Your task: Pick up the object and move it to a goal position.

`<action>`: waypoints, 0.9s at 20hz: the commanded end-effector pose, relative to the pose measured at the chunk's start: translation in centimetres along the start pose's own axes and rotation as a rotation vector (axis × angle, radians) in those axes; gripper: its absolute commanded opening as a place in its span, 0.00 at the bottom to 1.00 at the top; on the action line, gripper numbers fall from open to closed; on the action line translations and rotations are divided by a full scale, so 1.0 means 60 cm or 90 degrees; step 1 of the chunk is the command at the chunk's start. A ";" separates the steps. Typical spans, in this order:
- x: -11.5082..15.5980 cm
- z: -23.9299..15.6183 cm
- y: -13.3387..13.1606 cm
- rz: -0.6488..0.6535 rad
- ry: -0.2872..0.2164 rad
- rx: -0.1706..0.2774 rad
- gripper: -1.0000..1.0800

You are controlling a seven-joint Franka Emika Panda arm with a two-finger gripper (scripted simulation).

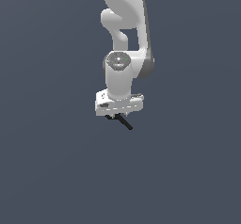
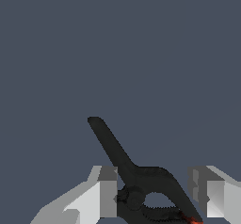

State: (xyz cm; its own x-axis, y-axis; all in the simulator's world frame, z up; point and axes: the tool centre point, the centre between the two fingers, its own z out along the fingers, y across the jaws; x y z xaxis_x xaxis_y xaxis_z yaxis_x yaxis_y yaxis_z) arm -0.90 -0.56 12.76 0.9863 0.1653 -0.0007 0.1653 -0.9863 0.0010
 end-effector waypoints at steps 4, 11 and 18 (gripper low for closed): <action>0.004 0.039 -0.010 -0.101 0.033 -0.005 0.62; 0.006 0.087 -0.034 -0.249 0.086 -0.011 0.62; 0.005 0.116 -0.059 -0.359 0.131 -0.014 0.62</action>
State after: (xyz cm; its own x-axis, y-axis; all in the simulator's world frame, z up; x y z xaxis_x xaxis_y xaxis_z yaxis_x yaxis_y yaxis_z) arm -1.15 2.67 6.10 0.7509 0.6370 0.1744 0.6361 -0.7686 0.0686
